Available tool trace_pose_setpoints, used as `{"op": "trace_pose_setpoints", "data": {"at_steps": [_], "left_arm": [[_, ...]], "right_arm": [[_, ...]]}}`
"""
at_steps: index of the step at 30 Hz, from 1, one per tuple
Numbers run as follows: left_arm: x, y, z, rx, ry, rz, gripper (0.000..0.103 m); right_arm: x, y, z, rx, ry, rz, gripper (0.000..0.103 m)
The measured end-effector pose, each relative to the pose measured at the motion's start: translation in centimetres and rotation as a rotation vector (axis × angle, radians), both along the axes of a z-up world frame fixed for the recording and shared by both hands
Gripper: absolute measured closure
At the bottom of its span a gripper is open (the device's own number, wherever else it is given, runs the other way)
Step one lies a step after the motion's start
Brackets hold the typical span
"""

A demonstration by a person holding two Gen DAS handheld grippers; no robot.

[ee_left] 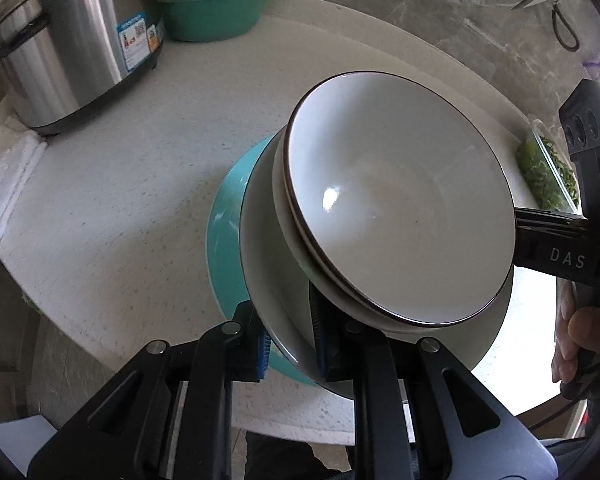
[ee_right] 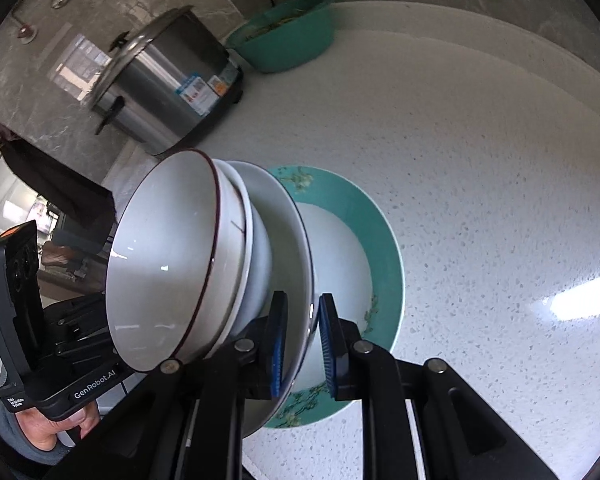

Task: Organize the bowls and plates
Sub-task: 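Carry the bowl stack onto the teal floral plate stack with the left tool, then open the left tool to release the bowls and withdraw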

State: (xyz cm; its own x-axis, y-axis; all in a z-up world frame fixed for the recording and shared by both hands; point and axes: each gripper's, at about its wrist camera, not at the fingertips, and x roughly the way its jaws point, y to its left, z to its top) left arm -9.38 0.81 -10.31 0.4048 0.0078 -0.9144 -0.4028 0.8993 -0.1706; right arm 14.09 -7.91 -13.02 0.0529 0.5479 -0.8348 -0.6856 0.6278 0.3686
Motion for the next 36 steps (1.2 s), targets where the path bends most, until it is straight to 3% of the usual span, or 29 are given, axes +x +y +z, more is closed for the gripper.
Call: {"op": "trace_pose_setpoints", "data": {"at_steps": [19, 28, 31, 35, 36], "left_arm": [[2.7, 1.9, -2.3, -0.002, 0.005, -0.045, 0.089], [2.0, 1.6, -2.5, -0.001, -0.010, -0.036, 0.087], [1.7, 1.5, -2.2, 0.008, -0.015, -0.043, 0.087], [0.7, 2.1, -1.5, 0.000, -0.020, -0.037, 0.070], [0.4, 2.2, -1.2, -0.001, -0.020, -0.034, 0.059]], "right_arm": [[0.5, -0.4, -2.2, -0.024, 0.036, -0.073, 0.085], [0.3, -0.6, -2.5, -0.017, 0.031, -0.088, 0.084], [0.1, -0.8, -2.3, -0.029, 0.005, -0.111, 0.077], [-0.2, -1.6, -1.7, -0.017, -0.003, -0.150, 0.064], [-0.4, -2.1, -1.5, -0.011, -0.005, -0.166, 0.063]]}}
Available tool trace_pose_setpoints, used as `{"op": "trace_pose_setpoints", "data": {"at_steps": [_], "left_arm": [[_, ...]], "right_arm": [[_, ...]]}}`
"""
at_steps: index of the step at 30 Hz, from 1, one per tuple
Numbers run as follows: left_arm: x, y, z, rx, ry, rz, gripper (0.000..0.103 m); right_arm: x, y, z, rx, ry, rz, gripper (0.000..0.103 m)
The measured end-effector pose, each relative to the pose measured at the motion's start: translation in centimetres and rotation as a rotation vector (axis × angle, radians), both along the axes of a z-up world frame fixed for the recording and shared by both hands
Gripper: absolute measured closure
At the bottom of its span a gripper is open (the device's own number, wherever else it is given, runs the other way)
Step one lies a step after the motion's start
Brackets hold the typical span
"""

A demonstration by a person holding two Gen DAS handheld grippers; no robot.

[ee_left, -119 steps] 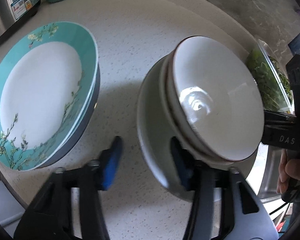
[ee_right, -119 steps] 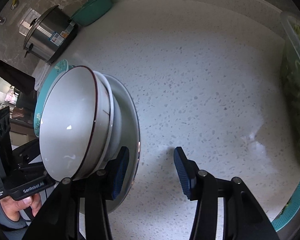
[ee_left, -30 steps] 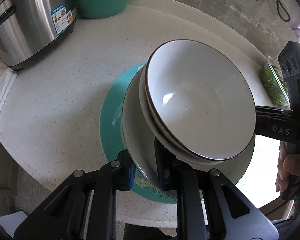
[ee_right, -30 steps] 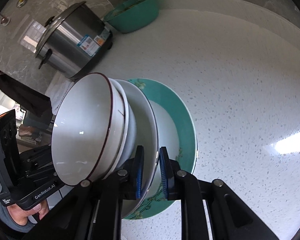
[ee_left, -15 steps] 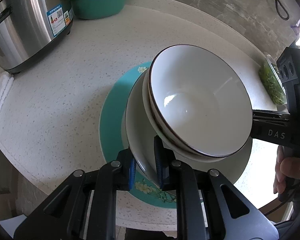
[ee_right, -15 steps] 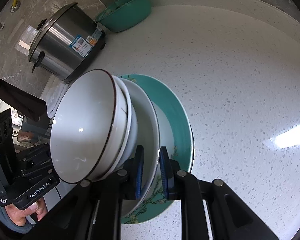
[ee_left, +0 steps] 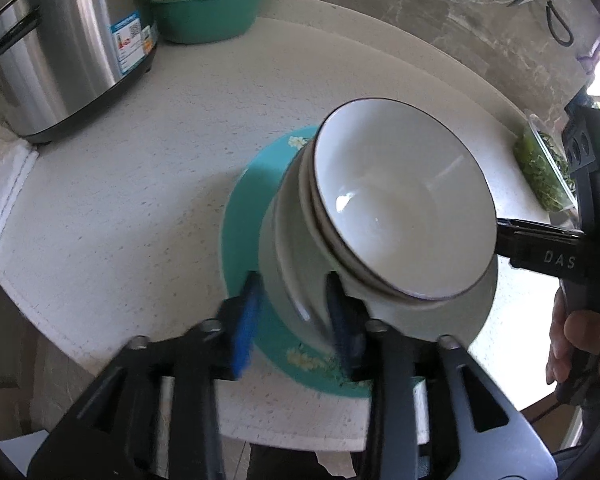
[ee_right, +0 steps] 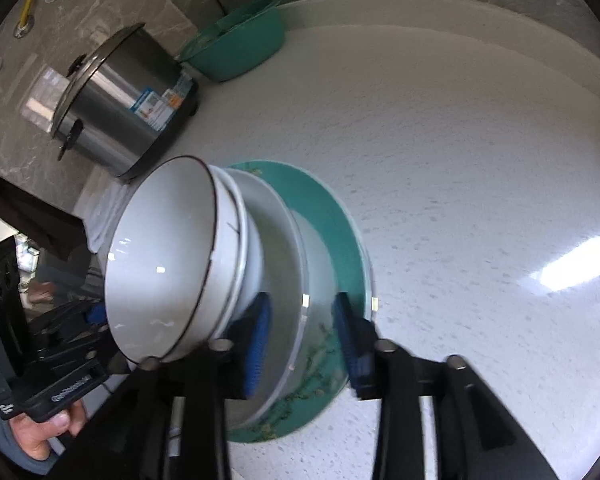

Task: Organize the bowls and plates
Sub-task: 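Open the left tool to release the bowls and withdraw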

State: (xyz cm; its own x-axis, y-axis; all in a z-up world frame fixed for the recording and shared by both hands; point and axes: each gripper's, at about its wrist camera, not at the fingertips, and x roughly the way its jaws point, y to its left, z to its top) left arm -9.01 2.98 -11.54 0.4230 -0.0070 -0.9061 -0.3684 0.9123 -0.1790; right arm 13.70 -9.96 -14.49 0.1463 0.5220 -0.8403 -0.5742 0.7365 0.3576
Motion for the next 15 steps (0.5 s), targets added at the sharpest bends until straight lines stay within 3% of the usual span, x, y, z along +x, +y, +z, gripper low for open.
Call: {"op": "trace_pose_setpoints", "data": {"at_steps": [3, 4, 7, 9, 11, 15], "left_arm": [[-1.3, 0.4, 1.4, 0.003, -0.023, -0.004, 0.037], [-1.8, 0.5, 2.1, 0.002, -0.037, -0.007, 0.024], [-3.0, 0.9, 4.0, 0.025, -0.073, -0.006, 0.009], [-3.5, 1.0, 5.0, 0.033, -0.079, -0.011, 0.000], [-3.8, 1.1, 6.0, 0.069, -0.061, -0.011, 0.000], [-4.1, 0.7, 7.4, 0.090, -0.039, -0.003, 0.000]], "right_arm": [[-0.6, -1.0, 0.6, 0.013, -0.002, -0.033, 0.056], [-0.9, -1.5, 1.1, 0.006, -0.019, -0.055, 0.045], [-1.8, -3.0, 2.8, 0.008, -0.049, -0.123, 0.020], [-2.6, -4.3, 4.4, -0.002, -0.077, -0.187, 0.015], [-3.4, -5.1, 5.9, -0.041, -0.115, -0.245, 0.001], [-4.9, -6.4, 8.0, -0.088, -0.151, -0.336, 0.000]]}}
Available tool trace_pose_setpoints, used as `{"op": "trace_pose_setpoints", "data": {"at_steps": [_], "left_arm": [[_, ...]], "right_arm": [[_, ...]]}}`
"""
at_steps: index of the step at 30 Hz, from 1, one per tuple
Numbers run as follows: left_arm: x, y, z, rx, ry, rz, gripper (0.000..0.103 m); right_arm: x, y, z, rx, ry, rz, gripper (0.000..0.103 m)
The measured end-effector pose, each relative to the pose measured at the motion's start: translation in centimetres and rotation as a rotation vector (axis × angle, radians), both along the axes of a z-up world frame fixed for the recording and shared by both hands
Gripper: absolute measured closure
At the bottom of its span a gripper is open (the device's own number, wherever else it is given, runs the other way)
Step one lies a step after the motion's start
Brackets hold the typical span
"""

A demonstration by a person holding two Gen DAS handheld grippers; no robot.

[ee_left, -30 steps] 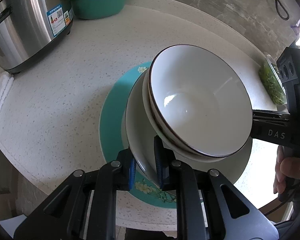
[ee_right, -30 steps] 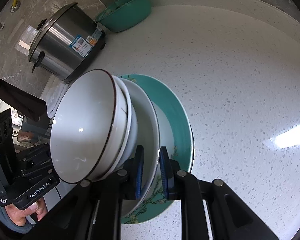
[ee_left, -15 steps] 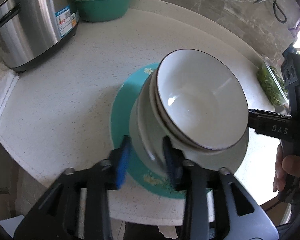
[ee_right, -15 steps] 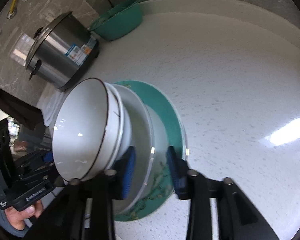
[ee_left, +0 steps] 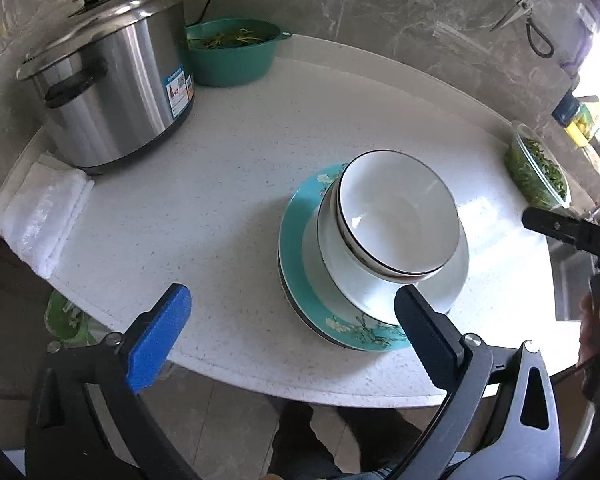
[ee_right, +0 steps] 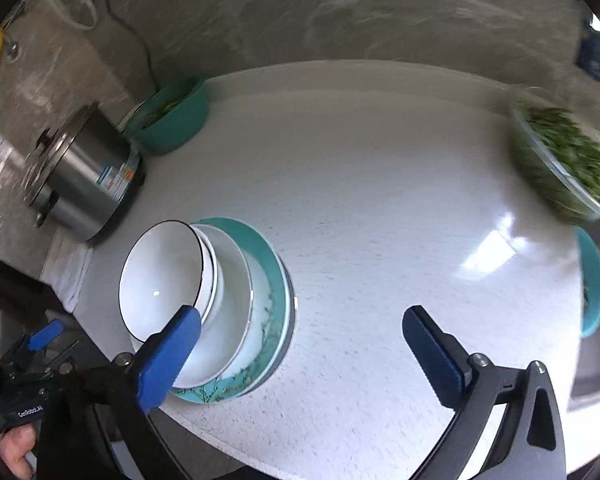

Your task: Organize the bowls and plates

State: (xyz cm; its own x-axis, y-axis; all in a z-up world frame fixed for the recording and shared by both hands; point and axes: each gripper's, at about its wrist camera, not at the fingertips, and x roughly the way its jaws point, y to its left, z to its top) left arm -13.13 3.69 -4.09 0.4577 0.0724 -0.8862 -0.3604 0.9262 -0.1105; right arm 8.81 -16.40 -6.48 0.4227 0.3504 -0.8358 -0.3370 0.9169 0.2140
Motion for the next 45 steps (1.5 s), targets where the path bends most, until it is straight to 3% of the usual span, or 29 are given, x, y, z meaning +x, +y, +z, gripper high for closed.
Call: {"op": "trace_pose_setpoints", "data": {"at_steps": [4, 10, 16, 23, 30, 37, 40, 43, 45], "left_arm": [[-0.4, -1.7, 2.0, 0.040, -0.025, 0.006, 0.000], [-0.5, -4.8, 3.1, 0.060, -0.016, 0.042, 0.000], [0.6, -8.7, 4.4, 0.156, 0.025, 0.069, 0.000], [2.2, -10.7, 4.7, 0.163, 0.010, 0.010, 0.000], [3.6, -9.9, 4.8, 0.170, -0.013, -0.033, 0.000], [4.3, -6.8, 4.3, 0.094, -0.004, -0.010, 0.000], [4.5, -5.7, 4.0, 0.027, -0.003, -0.017, 0.000], [4.6, -5.6, 3.9, 0.041, 0.010, -0.018, 0.000], [4.7, -6.0, 4.2, 0.113, 0.016, -0.019, 0.000]], "right_arm": [[-1.5, -0.8, 1.2, -0.029, -0.016, -0.034, 0.000], [-2.7, -1.7, 2.0, -0.008, -0.034, 0.008, 0.000], [-3.9, -2.9, 2.4, 0.016, -0.042, 0.034, 0.000], [-4.6, -3.5, 3.3, 0.015, -0.068, 0.010, 0.000], [-5.1, -2.9, 4.1, -0.001, -0.093, -0.051, 0.000], [-5.7, -1.7, 4.5, -0.008, -0.101, -0.091, 0.000], [-5.9, -1.5, 4.8, -0.005, -0.108, -0.103, 0.000], [-6.1, -1.2, 4.8, -0.004, -0.109, -0.109, 0.000], [-6.1, -1.1, 4.8, -0.002, -0.109, -0.110, 0.000]]}}
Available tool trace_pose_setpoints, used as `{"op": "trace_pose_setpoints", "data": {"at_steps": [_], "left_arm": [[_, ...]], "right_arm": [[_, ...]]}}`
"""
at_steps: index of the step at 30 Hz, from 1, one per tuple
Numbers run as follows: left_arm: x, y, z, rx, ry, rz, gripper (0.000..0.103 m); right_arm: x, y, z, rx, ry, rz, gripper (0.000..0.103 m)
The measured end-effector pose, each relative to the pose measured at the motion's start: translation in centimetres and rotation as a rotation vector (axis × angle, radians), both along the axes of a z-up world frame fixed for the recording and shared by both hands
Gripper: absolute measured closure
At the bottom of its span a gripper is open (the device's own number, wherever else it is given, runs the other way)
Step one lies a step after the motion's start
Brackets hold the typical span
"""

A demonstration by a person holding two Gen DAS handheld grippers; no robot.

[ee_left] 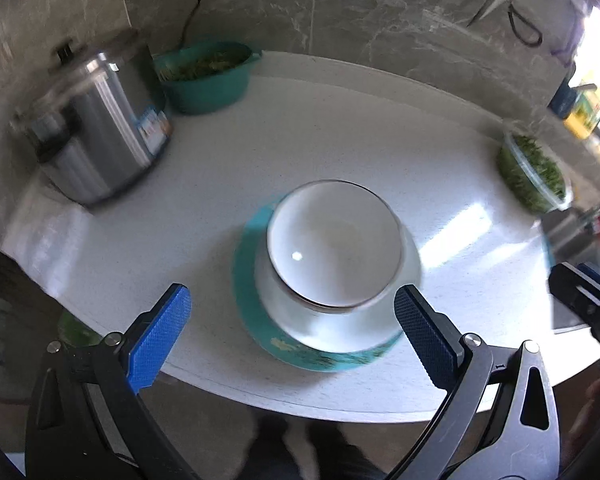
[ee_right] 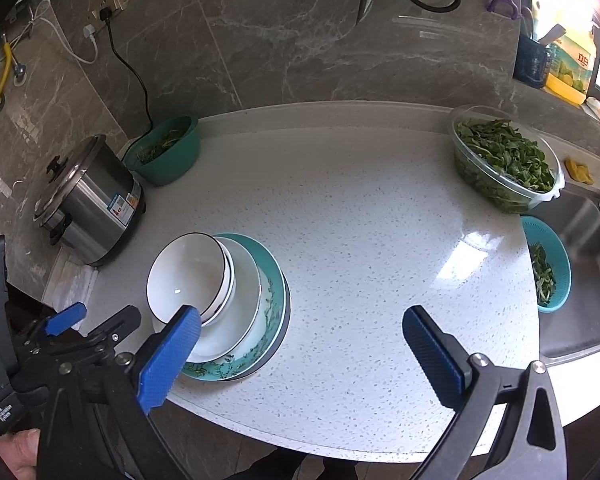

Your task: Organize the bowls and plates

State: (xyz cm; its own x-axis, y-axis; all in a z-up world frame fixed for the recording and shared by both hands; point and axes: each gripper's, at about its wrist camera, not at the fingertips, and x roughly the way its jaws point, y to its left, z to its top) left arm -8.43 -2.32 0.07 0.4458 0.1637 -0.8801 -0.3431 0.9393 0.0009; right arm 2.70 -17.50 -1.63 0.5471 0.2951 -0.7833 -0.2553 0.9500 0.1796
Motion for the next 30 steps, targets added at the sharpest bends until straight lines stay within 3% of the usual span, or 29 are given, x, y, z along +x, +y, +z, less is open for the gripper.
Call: {"op": "trace_pose_setpoints", "data": {"at_steps": [2, 7, 11, 16, 20, 30], "left_arm": [[0.2, -0.7, 0.3, 0.067, 0.005, -0.016, 0.000], [0.5, -0.8, 0.3, 0.083, 0.016, 0.007, 0.000], [1.0, -0.2, -0.5, 0.057, 0.049, 0.027, 0.001], [0.4, 0.6, -0.3, 0.016, -0.009, 0.062, 0.001], [0.9, 0.1, -0.2, 0.058, 0.013, 0.025, 0.001], [1.5, -1.0, -0.1, 0.016, 0.018, -0.029, 0.001]], "right_arm": [[0.1, 0.0, 0.0, 0.001, 0.002, 0.000, 0.000], [-0.1, 0.3, 0.2, 0.009, -0.005, 0.006, 0.000], [-0.2, 0.2, 0.5, 0.016, -0.013, 0.006, 0.000], [-0.2, 0.0, 0.5, 0.020, -0.010, 0.004, 0.000], [-0.2, 0.0, 0.5, 0.020, -0.009, 0.007, 0.000], [0.0, 0.2, 0.4, -0.002, -0.005, -0.001, 0.000]]}}
